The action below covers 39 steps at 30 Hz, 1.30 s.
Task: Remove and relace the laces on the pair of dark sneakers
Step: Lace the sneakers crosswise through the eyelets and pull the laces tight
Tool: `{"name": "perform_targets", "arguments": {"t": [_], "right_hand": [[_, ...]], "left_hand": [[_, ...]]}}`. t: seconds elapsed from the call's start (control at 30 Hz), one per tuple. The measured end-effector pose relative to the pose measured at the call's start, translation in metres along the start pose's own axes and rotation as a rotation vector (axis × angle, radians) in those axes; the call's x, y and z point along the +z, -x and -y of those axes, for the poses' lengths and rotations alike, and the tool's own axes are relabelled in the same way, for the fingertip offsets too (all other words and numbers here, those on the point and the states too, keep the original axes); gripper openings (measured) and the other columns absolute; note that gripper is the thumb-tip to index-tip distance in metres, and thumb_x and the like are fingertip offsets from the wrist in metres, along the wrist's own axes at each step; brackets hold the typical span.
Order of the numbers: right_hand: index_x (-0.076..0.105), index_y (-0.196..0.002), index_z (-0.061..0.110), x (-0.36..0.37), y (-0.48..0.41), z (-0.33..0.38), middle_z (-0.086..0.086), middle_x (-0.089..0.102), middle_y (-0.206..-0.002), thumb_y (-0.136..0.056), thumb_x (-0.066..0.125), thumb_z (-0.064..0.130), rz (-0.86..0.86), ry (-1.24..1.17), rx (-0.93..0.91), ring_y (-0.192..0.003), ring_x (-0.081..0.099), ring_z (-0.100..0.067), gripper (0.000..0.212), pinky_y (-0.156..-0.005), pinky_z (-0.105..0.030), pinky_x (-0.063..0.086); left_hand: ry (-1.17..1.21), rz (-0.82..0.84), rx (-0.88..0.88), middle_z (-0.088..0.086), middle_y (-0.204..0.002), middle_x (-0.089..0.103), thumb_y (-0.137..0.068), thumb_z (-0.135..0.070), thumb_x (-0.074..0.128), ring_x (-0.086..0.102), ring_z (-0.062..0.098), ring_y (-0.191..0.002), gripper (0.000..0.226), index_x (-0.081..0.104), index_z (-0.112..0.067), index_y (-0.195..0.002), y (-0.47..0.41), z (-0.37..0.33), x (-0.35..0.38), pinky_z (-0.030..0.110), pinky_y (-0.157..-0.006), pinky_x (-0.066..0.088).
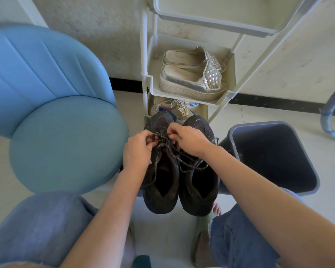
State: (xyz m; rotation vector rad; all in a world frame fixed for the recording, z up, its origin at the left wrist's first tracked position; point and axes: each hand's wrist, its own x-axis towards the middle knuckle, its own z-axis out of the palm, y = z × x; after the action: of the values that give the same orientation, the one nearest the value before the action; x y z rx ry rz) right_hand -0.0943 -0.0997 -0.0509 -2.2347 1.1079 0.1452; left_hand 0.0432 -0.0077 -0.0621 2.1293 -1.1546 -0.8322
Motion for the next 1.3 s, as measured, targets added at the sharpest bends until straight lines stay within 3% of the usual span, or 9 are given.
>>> {"name": "perform_targets", "arguments": {"t": [0.13, 0.23, 0.37, 0.47, 0.6, 0.8, 1.0, 1.17, 1.3], "right_hand": [[0.043, -0.098, 0.024, 0.001, 0.001, 0.0, 0.002, 0.067, -0.09, -0.101, 0.042, 0.024, 0.006, -0.003, 0.018, -0.076, 0.057, -0.019, 0.003, -0.075, -0.036, 0.045], [0.054, -0.096, 0.019, -0.01, 0.003, -0.003, 0.007, 0.064, -0.088, -0.094, 0.059, 0.024, -0.074, -0.196, 0.064, -0.08, 0.06, -0.013, 0.007, -0.081, -0.035, 0.05], [0.072, -0.09, 0.022, -0.019, 0.011, -0.009, 0.008, 0.068, -0.09, -0.085, 0.07, 0.016, 0.037, -0.278, 0.035, -0.089, 0.062, -0.008, 0.008, -0.095, -0.034, 0.048], [0.071, -0.089, 0.031, -0.01, 0.014, -0.008, 0.008, 0.069, -0.093, -0.084, 0.071, 0.022, -0.001, -0.232, 0.042, -0.091, 0.063, -0.01, 0.011, -0.093, -0.038, 0.049], [0.069, -0.1, 0.027, -0.006, 0.017, -0.006, 0.008, 0.066, -0.093, -0.085, 0.07, 0.02, -0.038, -0.241, 0.024, -0.09, 0.061, -0.011, 0.016, -0.092, -0.04, 0.049], [0.071, -0.109, 0.028, -0.001, 0.011, -0.002, 0.005, 0.064, -0.107, -0.09, 0.062, 0.014, -0.043, -0.212, -0.008, -0.096, 0.059, -0.012, 0.025, -0.092, -0.033, 0.048], [0.073, -0.1, 0.017, -0.007, 0.012, 0.001, 0.015, 0.061, -0.082, -0.088, 0.067, 0.016, -0.044, -0.327, 0.035, -0.068, 0.054, 0.004, 0.013, -0.074, -0.015, 0.042], [0.072, -0.096, 0.017, -0.009, 0.017, -0.001, 0.011, 0.063, -0.085, -0.084, 0.072, 0.019, 0.007, -0.296, 0.043, -0.075, 0.056, 0.001, 0.012, -0.076, -0.016, 0.042], [0.068, -0.085, 0.015, -0.008, 0.018, 0.004, 0.009, 0.061, -0.073, -0.088, 0.068, 0.021, 0.026, -0.324, 0.085, -0.058, 0.053, -0.002, 0.007, -0.069, -0.017, 0.045]], "left_hand": [[0.043, -0.007, -0.027, -0.004, -0.093, 0.071, -0.09, -0.019, 0.062, 0.054, 0.019, -0.036, 0.01, 0.062, -0.02, -0.101, 0.0, 0.0, 0.0, 0.029, -0.051, 0.048], [0.105, -0.027, -0.114, -0.003, -0.099, 0.068, -0.089, -0.019, 0.064, 0.052, 0.016, -0.037, 0.015, 0.062, -0.016, -0.104, -0.001, 0.001, -0.005, 0.024, -0.046, 0.041], [0.069, 0.047, -0.119, -0.002, -0.081, 0.065, -0.09, -0.021, 0.063, 0.049, 0.01, -0.035, 0.002, 0.064, -0.019, -0.091, 0.001, -0.001, -0.009, 0.02, -0.046, 0.036], [0.024, 0.128, -0.074, -0.007, -0.076, 0.064, -0.09, -0.019, 0.063, 0.047, 0.01, -0.033, 0.007, 0.069, -0.02, -0.092, 0.003, -0.002, -0.007, 0.019, -0.046, 0.039], [-0.035, 0.17, -0.057, -0.012, -0.077, 0.063, -0.09, -0.02, 0.064, 0.046, 0.01, -0.033, 0.006, 0.069, -0.021, -0.092, 0.002, -0.003, -0.009, 0.019, -0.047, 0.042], [-0.068, 0.112, 0.059, -0.004, -0.083, 0.066, -0.091, -0.019, 0.058, 0.049, 0.015, -0.037, 0.006, 0.061, -0.021, -0.087, 0.007, -0.012, -0.011, 0.033, -0.06, 0.05], [-0.192, 0.123, 0.096, -0.001, -0.077, 0.06, -0.095, -0.024, 0.052, 0.052, 0.022, -0.057, 0.004, 0.054, -0.021, -0.093, 0.012, -0.017, -0.014, 0.043, -0.072, 0.051], [-0.067, 0.119, 0.064, -0.005, -0.084, 0.062, -0.093, -0.023, 0.058, 0.048, 0.012, -0.053, 0.001, 0.058, -0.024, -0.092, 0.015, -0.019, -0.017, 0.031, -0.063, 0.047], [-0.003, 0.128, 0.017, -0.007, -0.08, 0.067, -0.085, -0.019, 0.068, 0.049, 0.008, -0.039, 0.007, 0.066, -0.026, -0.083, 0.02, -0.02, -0.023, 0.014, -0.042, 0.038]]}}
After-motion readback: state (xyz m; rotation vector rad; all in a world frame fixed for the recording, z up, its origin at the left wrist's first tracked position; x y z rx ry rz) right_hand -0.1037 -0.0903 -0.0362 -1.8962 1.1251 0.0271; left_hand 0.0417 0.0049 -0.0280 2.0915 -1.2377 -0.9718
